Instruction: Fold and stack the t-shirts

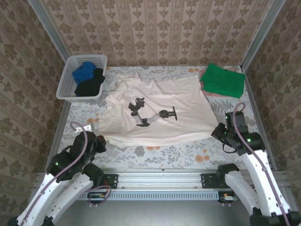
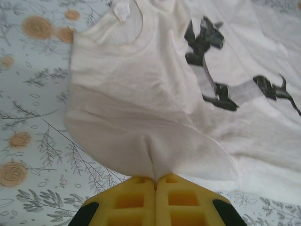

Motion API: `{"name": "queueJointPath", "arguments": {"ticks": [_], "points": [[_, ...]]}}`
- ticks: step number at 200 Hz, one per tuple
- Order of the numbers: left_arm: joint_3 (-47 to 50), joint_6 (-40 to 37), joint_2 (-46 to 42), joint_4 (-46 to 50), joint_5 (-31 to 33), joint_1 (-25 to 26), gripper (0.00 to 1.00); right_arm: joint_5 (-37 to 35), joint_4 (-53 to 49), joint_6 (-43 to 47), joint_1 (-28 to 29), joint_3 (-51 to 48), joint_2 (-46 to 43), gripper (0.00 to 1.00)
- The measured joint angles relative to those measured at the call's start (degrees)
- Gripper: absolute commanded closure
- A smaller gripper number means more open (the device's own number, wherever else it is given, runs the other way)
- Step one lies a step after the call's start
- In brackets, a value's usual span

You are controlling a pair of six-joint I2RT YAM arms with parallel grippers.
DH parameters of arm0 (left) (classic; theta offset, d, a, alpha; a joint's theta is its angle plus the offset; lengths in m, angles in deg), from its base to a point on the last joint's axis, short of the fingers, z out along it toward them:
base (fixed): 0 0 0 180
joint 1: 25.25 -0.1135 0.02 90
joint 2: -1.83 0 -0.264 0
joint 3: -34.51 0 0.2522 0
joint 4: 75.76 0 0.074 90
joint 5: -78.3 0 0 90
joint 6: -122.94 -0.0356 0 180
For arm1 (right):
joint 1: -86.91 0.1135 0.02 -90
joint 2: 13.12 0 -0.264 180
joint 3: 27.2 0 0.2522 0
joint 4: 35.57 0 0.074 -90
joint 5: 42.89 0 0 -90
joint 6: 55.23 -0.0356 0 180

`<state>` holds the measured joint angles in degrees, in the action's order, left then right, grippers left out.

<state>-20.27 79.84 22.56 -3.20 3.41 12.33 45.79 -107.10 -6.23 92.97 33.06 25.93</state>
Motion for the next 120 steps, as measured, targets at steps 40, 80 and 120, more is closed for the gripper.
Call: {"name": "queueJointPath", "arguments": {"ticks": [40, 80, 120], "points": [[-2.25, 0.26, -3.63, 2.95, 3.48, 0.00, 1.00, 0.52, -3.69, -1.57, 0.50, 0.46, -4.04, 1.00], [-2.49, 0.52, -4.02, 3.78, 5.75, 0.00, 1.00, 1.40, -4.33, -2.32, 2.08, 0.26, -4.28, 1.00], [-3.96, -2.71, 10.71, 0.68, 6.45, -0.13, 1.00, 1.38, -0.50, -0.92, 2.10, -0.09, 4.44, 1.00]]}}
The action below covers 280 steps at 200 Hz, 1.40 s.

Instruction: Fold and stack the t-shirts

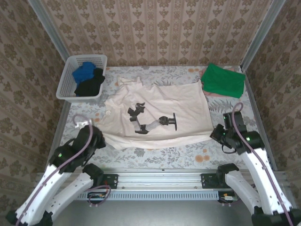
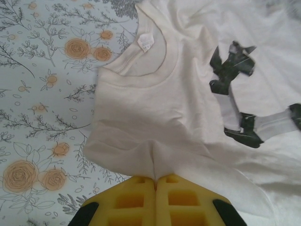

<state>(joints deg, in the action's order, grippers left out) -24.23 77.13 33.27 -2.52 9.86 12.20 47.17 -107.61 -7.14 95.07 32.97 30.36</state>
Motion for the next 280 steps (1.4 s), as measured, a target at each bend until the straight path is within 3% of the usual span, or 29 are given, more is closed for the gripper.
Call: {"name": "queueJointPath", "arguments": {"ticks": [19, 49, 96, 166, 208, 223, 238, 268, 280], "points": [[-0.13, -2.95, 7.78, -3.80, -0.48, -1.99, 1.00, -0.02, 4.74, 1.14, -0.02, -0.26, 7.80, 1.00], [-0.46, -8.33, 18.69, -10.14, -4.26, -10.29, 1.00, -0.48, 12.26, 2.58, -0.11, 0.42, 19.89, 1.00], [-4.81, -15.02, 34.60, -16.72, -9.66, -19.21, 1.00, -1.33, 19.63, 5.57, -0.68, 9.20, 36.96, 1.00], [-9.62, -20.39, 47.25, -20.52, -13.51, -26.32, 1.00, -1.20, 22.53, 8.46, -4.46, 15.78, 48.78, 1.00], [-14.08, -22.51, 53.81, -20.63, -14.43, -27.43, 1.00, -1.01, 23.02, 9.44, -5.35, 19.67, 54.07, 1.00], [-15.32, -23.04, 56.30, -20.76, -14.51, -27.43, 1.00, -0.79, 23.34, 9.88, -5.70, 20.83, 56.22, 0.98], [-16.44, -23.32, 58.64, -20.76, -14.51, -27.47, 1.00, -0.55, 23.39, 10.29, -5.86, 22.08, 58.34, 0.90], [-18.14, -23.71, 61.29, -20.46, -14.51, -27.54, 0.75, -0.26, 23.19, 11.06, -5.88, 24.50, 60.85, 0.78], [-18.67, -23.87, 61.53, -20.13, -14.38, -27.58, 0.66, -0.48, 22.60, 11.78, -5.90, 25.49, 60.85, 0.68]]}}
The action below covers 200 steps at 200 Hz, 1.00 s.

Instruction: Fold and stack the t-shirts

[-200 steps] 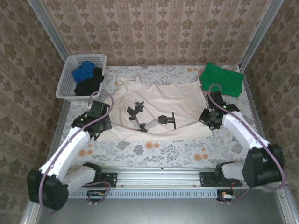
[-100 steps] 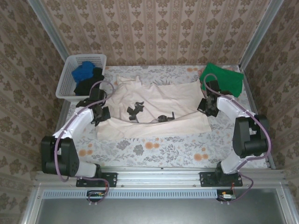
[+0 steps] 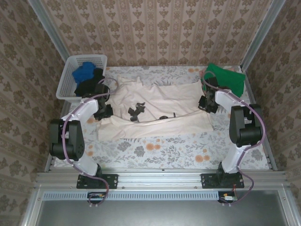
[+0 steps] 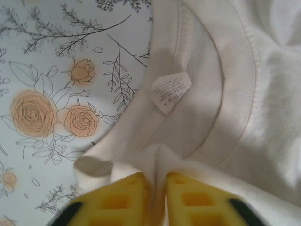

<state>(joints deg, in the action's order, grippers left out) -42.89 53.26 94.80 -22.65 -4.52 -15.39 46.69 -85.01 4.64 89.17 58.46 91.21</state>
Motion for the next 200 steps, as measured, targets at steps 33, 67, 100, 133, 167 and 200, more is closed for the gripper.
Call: {"name": "queueJointPath", "arguments": {"ticks": [33, 67, 100, 133, 167, 200], "points": [[-0.63, -0.83, -2.49, 1.70, 0.57, -0.22, 0.44, -3.23, -1.16, 1.33, 0.44, 0.37, -3.06, 0.51], [4.07, 0.13, -13.88, 1.03, 0.74, -0.61, 0.37, -6.80, 0.42, 2.95, 7.15, -6.75, -15.37, 0.45], [18.25, 5.18, -24.13, -2.16, -1.73, -1.01, 0.35, -6.05, 2.91, 3.69, 19.45, -10.75, -16.35, 0.45], [27.56, 10.21, -21.46, -4.79, -4.63, -1.03, 0.35, -7.17, 1.55, 3.63, 21.14, -10.78, -8.76, 0.45], [26.69, 11.76, -16.04, -7.45, -4.98, -1.62, 0.60, -8.17, -0.79, 2.91, 18.45, -10.82, -4.66, 0.45], [24.06, 10.60, -14.05, -9.18, -5.01, -3.54, 0.95, -7.69, -0.92, 1.05, 13.68, -12.59, -4.48, 0.47]]}}
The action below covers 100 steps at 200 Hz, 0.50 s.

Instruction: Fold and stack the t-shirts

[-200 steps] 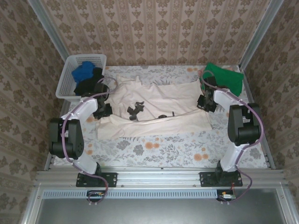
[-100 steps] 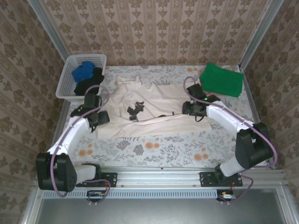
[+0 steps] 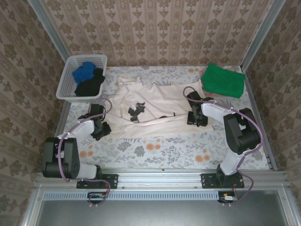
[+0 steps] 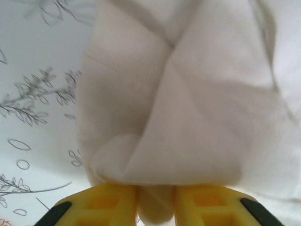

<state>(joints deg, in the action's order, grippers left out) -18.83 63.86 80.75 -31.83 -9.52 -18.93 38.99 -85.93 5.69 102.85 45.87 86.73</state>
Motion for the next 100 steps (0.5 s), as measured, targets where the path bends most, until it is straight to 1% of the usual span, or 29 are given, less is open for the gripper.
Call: {"name": "queueJointPath", "arguments": {"ticks": [6, 28, 46, 78, 100], "points": [[-0.44, -0.35, 0.00, -0.22, -0.04, -0.50, 1.00, 0.81, 0.11, -0.46, -0.76, -0.57, -0.09, 0.48], [-1.11, -0.94, -0.02, -0.68, -0.61, -2.40, 1.00, 2.32, 0.46, -1.27, -2.73, -2.10, -1.49, 0.56], [-1.01, -0.94, -0.57, -0.50, -1.18, -3.89, 1.00, 3.28, 0.76, -1.60, -3.80, -3.32, -2.47, 0.56], [1.73, -0.92, -4.24, -0.66, -2.43, -7.17, 1.00, 6.10, 2.21, -2.93, -5.11, -7.08, -5.79, 0.60], [3.52, -0.92, -5.20, -0.68, -3.21, -9.07, 0.99, 7.17, 1.05, -4.02, -5.03, -9.44, -8.90, 0.60]]}}
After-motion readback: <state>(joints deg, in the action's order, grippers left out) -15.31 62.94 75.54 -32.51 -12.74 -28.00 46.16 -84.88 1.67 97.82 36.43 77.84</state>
